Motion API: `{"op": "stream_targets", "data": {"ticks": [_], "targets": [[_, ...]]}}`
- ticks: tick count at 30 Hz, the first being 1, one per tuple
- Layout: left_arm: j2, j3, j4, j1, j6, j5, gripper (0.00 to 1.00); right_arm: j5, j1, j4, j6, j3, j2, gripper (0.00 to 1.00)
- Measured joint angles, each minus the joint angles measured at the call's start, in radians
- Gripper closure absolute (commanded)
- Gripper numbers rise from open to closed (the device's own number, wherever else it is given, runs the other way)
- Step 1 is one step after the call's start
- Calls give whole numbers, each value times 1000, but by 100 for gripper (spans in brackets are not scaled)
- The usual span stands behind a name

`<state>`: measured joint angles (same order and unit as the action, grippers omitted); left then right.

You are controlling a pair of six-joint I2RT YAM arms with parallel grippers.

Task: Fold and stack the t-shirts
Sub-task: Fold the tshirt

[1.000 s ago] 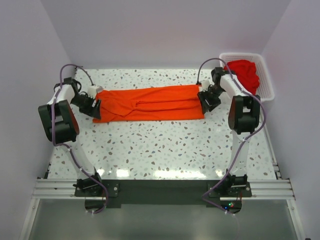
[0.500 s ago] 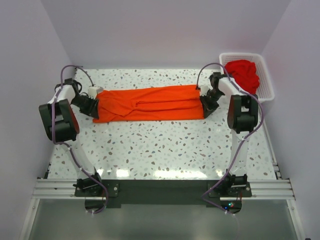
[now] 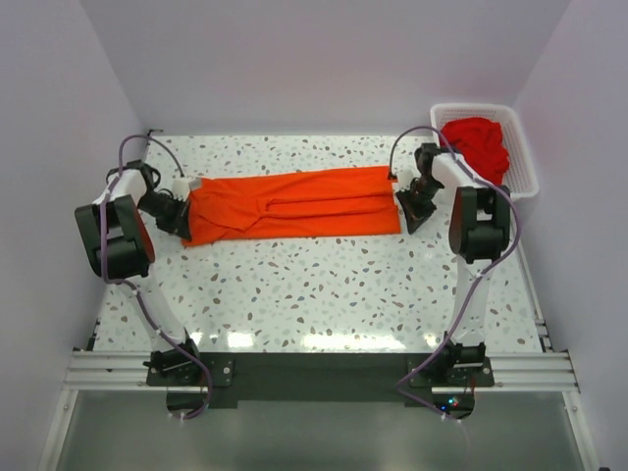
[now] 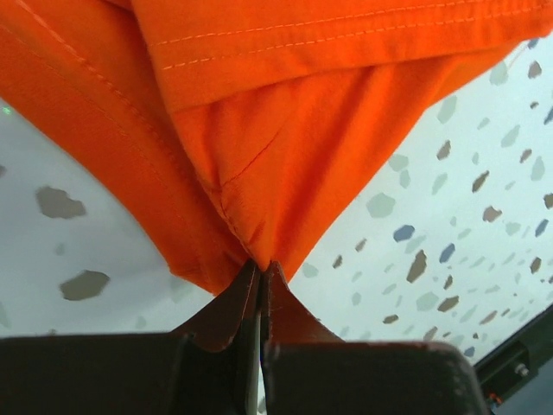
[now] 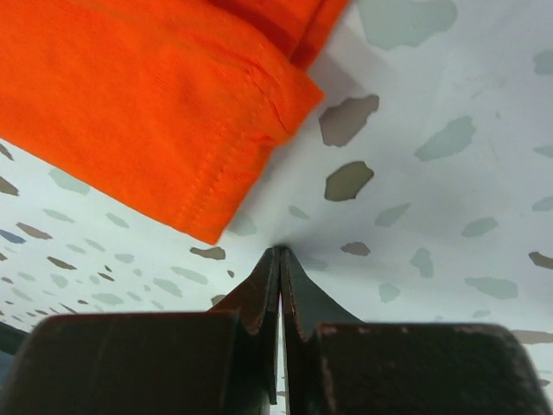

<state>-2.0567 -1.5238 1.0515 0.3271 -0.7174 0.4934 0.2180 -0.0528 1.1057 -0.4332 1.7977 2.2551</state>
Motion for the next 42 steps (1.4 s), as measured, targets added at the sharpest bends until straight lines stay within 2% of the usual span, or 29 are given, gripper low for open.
{"op": "stream_targets", "data": {"ticks": [5,7,8,11,13,19,27,30,31,32,42], "targets": [[56,87,12,0,0,-11,100,-19,16,-4,-30,-36,-24,100],[69,107,16,0,0,-11,100,-8,24,0,-32,-36,-24,79],[71,110,16,0,0,-11,100,5,28,4,-29,-36,-24,57],[71,110,14,0,0,-11,100,61,34,17,-10,-35,-32,39],[71,110,14,0,0,-11,100,92,35,4,6,-35,-37,39],[71,101,16,0,0,-11,100,146,33,-25,58,-23,-29,44],[59,53,15,0,3,-13,100,175,13,-35,105,33,20,63],[51,50,16,0,3,-13,100,179,6,-24,105,40,32,82],[50,50,15,0,3,-13,100,178,5,-19,103,40,34,94],[48,50,16,0,3,-14,100,174,3,-14,98,40,37,100],[57,81,19,0,-2,-34,100,57,1,55,38,23,21,100]]}}
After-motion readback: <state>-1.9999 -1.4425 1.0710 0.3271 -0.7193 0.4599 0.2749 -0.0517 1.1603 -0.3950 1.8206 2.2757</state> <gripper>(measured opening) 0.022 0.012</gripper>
